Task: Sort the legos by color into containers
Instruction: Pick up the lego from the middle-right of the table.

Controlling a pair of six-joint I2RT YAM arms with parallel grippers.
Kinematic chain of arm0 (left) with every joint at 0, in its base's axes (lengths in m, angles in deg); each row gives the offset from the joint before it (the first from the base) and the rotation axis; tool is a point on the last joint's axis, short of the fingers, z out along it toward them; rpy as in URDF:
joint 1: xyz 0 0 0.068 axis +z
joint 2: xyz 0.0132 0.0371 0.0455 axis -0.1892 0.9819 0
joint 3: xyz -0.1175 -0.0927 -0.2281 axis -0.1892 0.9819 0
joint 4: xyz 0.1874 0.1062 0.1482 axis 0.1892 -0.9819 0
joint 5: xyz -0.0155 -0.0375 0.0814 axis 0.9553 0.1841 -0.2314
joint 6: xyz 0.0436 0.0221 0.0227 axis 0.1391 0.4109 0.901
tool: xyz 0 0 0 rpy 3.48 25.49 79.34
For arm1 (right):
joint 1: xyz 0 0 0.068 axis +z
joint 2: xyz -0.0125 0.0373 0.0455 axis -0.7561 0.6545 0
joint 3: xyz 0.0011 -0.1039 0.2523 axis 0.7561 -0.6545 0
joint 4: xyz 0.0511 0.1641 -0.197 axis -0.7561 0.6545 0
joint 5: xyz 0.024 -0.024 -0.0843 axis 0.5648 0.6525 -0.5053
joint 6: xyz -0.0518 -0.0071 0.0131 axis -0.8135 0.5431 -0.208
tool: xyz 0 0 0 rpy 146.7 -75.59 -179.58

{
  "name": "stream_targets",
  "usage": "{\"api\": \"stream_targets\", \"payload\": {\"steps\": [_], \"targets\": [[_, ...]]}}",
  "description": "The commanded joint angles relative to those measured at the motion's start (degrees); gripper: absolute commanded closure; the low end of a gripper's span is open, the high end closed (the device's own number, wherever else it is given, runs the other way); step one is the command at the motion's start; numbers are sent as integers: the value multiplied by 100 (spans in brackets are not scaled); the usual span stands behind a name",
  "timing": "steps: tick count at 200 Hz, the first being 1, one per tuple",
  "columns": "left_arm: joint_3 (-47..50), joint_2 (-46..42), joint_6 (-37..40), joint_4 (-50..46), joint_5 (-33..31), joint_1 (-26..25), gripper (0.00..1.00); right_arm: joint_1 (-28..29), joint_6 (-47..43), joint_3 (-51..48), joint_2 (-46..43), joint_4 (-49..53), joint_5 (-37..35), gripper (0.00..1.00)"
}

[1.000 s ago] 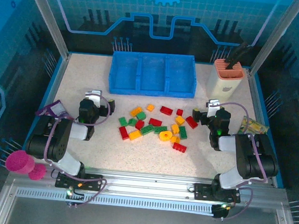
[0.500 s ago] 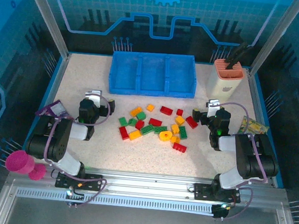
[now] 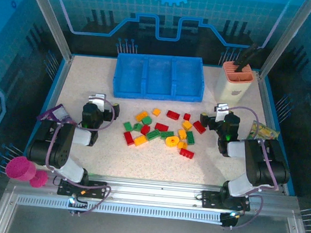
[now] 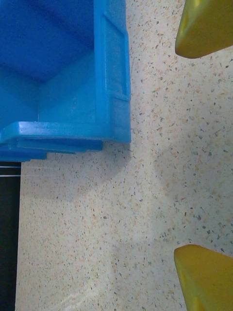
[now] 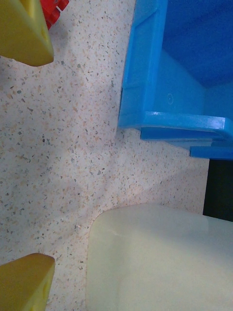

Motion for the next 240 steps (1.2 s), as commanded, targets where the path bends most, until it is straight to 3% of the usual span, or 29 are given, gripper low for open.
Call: {"api": "stream_targets", "payload": {"steps": [1,51,66,84,100,116,128,144,166,203,240], "targets": [[-92,-12,102,81,136,18,1,-36,1,72,-14,-131,65,0],[-177,-150,52,-123,221,93,1,-85,16,44,-40,-202,174,0],[-677,-933,61,-1731,-46,18,0,-80,70,71,-439,143,65,0],[-2076,-1667,-399,-4307,-882,-175,1,-16,243,612,-1381,2031,-29,0],[-3468,-1821,-691,-6061,-706,-323,0,-22,981,1500,-1770,4037,222,0],[-4422,-1854,-755,-6993,-548,-497,1,91,1321,2256,-1671,5469,299,0],[-4830,-1899,-868,-7311,-214,-518,1,208,1224,2697,-1527,6307,456,0],[-5145,-1902,-917,-7645,78,-518,1,497,1383,3184,-1269,7188,-197,0],[-5411,-1848,-913,-7967,238,-518,1,732,1461,3583,-864,8112,-389,0],[-5487,-1863,-800,-8197,276,-518,1,739,1477,3522,-489,8429,416,0],[-5393,-1988,-922,-8106,402,-509,0,776,1254,3449,-216,8430,539,8]]}}
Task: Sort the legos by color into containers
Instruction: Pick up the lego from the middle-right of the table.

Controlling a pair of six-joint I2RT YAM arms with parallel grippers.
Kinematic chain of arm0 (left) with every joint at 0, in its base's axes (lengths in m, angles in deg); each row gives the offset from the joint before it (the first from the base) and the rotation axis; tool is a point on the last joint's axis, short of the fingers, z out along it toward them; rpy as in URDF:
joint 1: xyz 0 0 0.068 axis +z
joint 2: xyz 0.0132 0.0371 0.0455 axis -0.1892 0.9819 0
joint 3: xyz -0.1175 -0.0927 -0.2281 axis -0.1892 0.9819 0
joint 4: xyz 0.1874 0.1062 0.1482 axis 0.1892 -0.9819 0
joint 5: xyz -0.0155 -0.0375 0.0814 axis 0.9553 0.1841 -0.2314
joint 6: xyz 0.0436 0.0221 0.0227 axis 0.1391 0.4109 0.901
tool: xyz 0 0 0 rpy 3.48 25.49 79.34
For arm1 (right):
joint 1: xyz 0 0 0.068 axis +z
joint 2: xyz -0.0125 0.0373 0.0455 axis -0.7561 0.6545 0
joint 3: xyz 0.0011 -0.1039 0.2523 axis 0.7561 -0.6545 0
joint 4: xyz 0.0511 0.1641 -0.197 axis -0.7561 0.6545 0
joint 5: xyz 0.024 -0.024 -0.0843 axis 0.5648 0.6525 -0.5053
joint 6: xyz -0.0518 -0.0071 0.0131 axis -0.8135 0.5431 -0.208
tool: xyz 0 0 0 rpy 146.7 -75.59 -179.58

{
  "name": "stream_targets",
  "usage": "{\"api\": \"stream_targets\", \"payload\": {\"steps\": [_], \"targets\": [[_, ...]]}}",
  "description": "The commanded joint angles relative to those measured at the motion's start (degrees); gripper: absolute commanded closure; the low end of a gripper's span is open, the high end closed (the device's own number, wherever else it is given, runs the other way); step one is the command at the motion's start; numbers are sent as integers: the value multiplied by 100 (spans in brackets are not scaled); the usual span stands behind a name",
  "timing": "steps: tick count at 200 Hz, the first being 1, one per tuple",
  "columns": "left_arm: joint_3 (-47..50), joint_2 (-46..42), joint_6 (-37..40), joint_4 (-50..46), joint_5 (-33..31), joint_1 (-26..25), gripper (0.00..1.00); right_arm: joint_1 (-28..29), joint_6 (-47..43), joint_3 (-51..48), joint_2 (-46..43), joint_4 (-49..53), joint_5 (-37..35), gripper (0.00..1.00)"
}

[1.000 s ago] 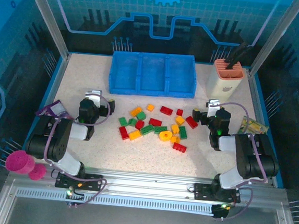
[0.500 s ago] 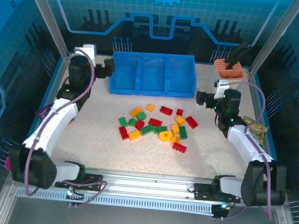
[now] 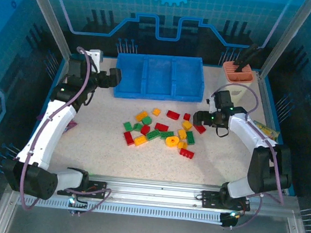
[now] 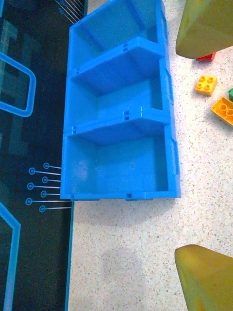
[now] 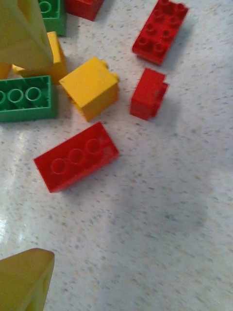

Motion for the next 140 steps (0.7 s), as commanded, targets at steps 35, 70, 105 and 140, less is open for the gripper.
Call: {"api": "stream_targets", "payload": {"steps": [35,70,105,140], "targets": [[1,-124,-240,-87,331,26,0,95,-423,154,614,513,20,12],[50,-75,-201,-135,290,26,1,229,-675,124,776,269,-333,15],[50,-65,-128,-245,259,24,1,350,-786,239,1096,211,-441,16],[31,-114,-183,-343,324,19,0,513,-889,368,1379,109,-808,21]]}}
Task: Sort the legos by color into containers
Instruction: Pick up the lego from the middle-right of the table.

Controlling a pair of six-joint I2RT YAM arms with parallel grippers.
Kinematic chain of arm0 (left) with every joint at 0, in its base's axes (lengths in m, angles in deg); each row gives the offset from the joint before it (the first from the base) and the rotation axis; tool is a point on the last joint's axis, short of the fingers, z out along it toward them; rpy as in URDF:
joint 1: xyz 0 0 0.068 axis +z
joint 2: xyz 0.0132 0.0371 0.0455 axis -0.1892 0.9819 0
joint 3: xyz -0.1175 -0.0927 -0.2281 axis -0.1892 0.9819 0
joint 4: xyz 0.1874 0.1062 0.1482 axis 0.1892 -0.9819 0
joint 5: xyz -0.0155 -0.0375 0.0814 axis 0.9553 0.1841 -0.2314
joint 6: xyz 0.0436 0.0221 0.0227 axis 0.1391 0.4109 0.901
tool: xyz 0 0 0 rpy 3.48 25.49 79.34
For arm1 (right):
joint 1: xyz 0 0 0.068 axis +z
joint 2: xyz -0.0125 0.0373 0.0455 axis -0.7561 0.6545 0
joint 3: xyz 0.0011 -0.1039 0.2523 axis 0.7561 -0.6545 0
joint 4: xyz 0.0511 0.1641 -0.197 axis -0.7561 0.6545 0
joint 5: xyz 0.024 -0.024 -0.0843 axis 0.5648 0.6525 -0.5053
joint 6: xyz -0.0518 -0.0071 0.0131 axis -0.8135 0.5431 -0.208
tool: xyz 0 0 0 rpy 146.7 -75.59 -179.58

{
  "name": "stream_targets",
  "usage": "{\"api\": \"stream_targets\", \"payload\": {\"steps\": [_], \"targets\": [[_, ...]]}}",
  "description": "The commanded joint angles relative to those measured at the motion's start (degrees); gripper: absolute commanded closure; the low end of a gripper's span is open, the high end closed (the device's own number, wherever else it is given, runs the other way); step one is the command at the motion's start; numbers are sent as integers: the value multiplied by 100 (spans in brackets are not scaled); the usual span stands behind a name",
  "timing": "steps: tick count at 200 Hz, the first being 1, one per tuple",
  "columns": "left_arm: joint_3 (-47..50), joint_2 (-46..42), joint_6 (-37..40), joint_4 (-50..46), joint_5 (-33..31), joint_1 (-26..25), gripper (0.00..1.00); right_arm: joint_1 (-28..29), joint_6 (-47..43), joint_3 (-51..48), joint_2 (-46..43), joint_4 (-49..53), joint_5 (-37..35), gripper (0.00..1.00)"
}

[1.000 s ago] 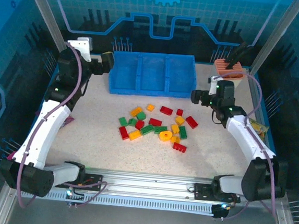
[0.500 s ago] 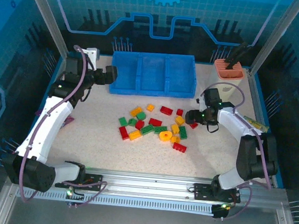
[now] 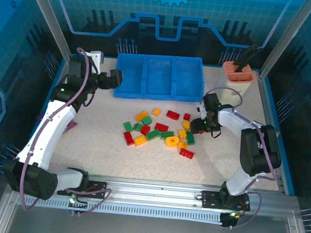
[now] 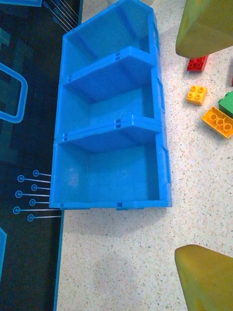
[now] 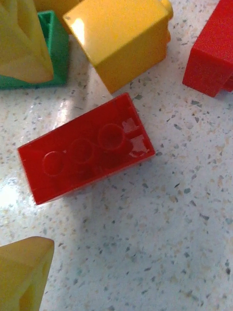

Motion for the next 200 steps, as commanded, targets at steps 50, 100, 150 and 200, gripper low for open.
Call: {"api": "stream_targets", "payload": {"steps": [50,100,150,200], "targets": [[74,-187,-31,-195,99,26,0,167,-200,301,502,-87,-295,34],[79,-221,14,-236,32,26,0,165,-239,406,831,43,-232,57],[-80,-207,120,-398,50,26,1,136,-195,861,283,484,-28,68],[-239,-65,255,-573,-124,28,1,184,-385,2824,845,589,-62,69]]}}
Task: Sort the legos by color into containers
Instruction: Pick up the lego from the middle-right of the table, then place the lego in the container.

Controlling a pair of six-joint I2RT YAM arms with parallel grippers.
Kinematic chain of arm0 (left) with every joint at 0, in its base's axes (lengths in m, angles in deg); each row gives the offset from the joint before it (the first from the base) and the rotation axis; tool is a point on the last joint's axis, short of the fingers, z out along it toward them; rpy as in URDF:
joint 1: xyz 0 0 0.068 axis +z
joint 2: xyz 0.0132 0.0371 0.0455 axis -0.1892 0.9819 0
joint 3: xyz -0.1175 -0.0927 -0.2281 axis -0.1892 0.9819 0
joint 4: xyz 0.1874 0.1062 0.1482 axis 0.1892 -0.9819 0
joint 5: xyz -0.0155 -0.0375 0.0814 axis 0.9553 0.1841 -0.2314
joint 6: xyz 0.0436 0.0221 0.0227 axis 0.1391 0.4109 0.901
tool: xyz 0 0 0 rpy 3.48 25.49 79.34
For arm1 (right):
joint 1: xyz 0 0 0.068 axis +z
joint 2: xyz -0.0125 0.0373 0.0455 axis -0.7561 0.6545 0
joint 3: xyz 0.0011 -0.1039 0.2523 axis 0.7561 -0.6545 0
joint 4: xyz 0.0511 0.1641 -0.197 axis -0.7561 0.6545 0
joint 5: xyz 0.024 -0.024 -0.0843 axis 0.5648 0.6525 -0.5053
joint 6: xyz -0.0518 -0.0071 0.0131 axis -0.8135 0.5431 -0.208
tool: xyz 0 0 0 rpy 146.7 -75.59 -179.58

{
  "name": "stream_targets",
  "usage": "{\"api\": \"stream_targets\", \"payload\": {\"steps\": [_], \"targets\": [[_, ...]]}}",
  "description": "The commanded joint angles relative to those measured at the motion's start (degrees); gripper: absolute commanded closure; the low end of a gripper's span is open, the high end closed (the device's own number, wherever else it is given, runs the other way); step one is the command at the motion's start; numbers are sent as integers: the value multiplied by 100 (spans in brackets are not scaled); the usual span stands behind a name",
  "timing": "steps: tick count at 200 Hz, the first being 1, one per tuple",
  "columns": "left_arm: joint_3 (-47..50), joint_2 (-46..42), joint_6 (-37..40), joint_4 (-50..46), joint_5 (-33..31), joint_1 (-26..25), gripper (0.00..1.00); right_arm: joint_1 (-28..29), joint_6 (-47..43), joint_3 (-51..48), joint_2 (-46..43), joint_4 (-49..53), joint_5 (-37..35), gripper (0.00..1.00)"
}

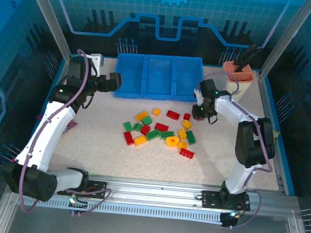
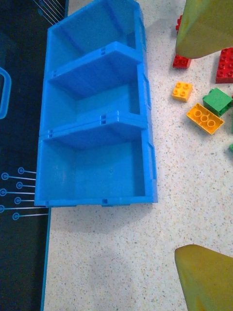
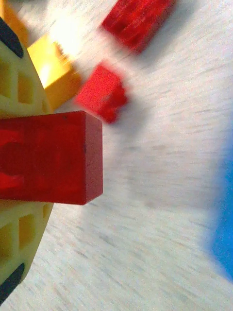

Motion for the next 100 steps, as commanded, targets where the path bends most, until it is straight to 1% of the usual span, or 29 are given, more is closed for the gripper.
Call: {"api": "stream_targets", "payload": {"steps": [1,15,33,42,56,69,86,100], "targets": [[-241,30,128,-174,-138,27,1,84,-149,977,296,113,72,69],[-239,122,-83,-119,-379,26,0,77,-305,1709,831,161,128,69],[-384,360,158,-282,174,33,1,70,-444,2846,1696,390,58,69],[-475,486,158,-386,254,26,0,57,-463,3488,2165,561,27,69],[-541,639,5,-445,228,26,1,35,-496,4268,2719,794,-4,69],[-588,741,-86,-462,336,26,1,26,-502,4982,3234,1023,-60,69],[-603,823,-75,-467,707,26,0,20,-468,5740,3714,1224,-16,69],[-579,851,-126,-450,778,17,1,11,-446,6262,4036,1368,27,68]]}}
